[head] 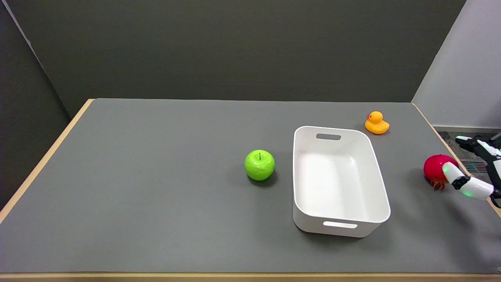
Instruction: Pick up the pomegranate.
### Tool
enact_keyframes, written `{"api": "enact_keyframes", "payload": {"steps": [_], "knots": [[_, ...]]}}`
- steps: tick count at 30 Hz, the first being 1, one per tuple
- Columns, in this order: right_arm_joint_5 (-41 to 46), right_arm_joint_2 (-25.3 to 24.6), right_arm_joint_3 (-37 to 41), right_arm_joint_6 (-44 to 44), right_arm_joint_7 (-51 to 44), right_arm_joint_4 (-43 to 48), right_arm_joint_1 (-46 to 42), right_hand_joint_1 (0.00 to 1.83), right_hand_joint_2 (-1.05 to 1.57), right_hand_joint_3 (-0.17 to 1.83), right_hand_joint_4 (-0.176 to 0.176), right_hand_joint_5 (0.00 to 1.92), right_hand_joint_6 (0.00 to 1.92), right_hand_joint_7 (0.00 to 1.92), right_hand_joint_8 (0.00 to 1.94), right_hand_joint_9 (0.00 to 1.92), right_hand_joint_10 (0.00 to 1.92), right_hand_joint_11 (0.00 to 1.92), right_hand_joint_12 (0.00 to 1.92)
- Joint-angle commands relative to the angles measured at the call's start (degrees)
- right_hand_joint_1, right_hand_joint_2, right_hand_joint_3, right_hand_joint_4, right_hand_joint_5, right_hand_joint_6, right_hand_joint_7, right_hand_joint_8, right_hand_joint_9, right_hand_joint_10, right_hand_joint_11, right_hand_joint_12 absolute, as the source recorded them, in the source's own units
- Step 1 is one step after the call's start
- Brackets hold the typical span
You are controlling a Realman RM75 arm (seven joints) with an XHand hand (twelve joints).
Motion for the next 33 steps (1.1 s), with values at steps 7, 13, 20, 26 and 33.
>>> {"api": "enact_keyframes", "payload": {"steps": [7, 13, 20, 26, 33], "knots": [[-4.88, 1.72, -5.04, -5.28, 2.92, -7.74, 7.08, 0.39, 0.62, 0.83, 0.048, 0.28, 0.5, 0.37, 0.4, 0.18, 0.78, 0.01, 1.2], [-5.39, 1.53, -5.39, -6.19, 2.92, -8.11, 7.51, 0.41, 0.62, 0.83, 0.048, 0.28, 0.5, 0.36, 0.39, 0.17, 0.77, 0.01, 1.2], [-5.39, 1.13, -7.16, -7.44, 2.92, -8.11, 8.12, 0.5, 0.62, 0.86, 0.048, 0.28, 0.5, 0.35, 0.39, 0.18, 0.77, 0.04, 1.23], [-5.39, 1.13, -7.67, -7.63, 2.77, -8.11, 8.92, 0.73, 0.61, 0.95, 0.049, 0.27, 0.51, 0.34, 0.41, 0.22, 0.8, 0.11, 1.32], [-6.95, 1.13, -7.67, -7.28, 2.28, -8.4, 9.98, 0.96, 0.72, 0.96, 0.051, 0.35, 0.72, 0.43, 0.45, 0.36, 0.96, 0.27, 1.47]]}}
